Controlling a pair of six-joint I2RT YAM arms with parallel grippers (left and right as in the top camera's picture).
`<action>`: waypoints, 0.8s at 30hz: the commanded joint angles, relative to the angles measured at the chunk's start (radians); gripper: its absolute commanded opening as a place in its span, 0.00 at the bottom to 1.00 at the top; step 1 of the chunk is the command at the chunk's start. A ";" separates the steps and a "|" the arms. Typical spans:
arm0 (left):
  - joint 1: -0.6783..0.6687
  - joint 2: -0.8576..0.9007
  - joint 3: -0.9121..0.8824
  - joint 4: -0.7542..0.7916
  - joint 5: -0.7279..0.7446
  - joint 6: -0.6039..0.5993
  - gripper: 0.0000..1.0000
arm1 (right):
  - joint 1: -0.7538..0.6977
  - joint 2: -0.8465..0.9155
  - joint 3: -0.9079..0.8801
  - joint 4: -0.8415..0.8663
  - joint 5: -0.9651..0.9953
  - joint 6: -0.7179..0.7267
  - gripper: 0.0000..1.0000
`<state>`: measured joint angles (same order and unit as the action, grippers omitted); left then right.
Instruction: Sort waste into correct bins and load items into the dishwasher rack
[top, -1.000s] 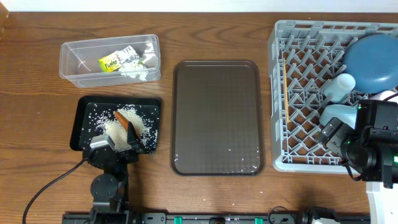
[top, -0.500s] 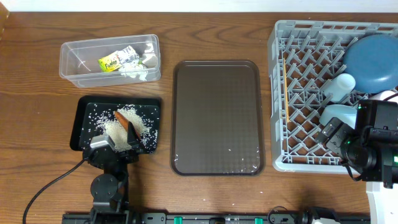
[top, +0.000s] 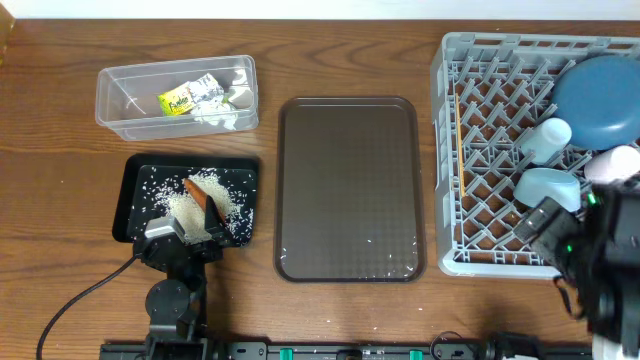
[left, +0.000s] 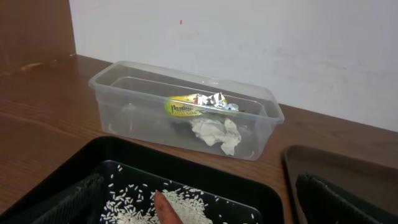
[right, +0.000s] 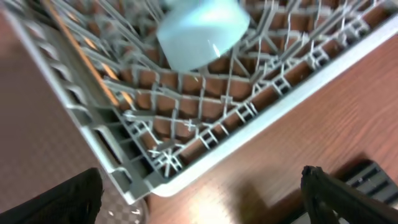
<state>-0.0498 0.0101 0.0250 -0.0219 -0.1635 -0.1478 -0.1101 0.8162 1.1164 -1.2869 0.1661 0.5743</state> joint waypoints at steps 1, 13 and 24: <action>-0.004 -0.006 -0.021 -0.037 -0.002 0.023 0.99 | -0.008 -0.124 -0.068 0.068 0.012 0.016 0.99; -0.004 -0.006 -0.021 -0.037 -0.002 0.023 0.99 | -0.001 -0.534 -0.683 0.821 -0.369 -0.127 0.99; -0.004 -0.006 -0.021 -0.037 -0.002 0.023 0.99 | 0.045 -0.733 -1.049 1.269 -0.331 -0.127 0.99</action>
<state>-0.0498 0.0101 0.0269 -0.0254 -0.1600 -0.1329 -0.0841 0.1131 0.1207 -0.0471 -0.1734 0.4618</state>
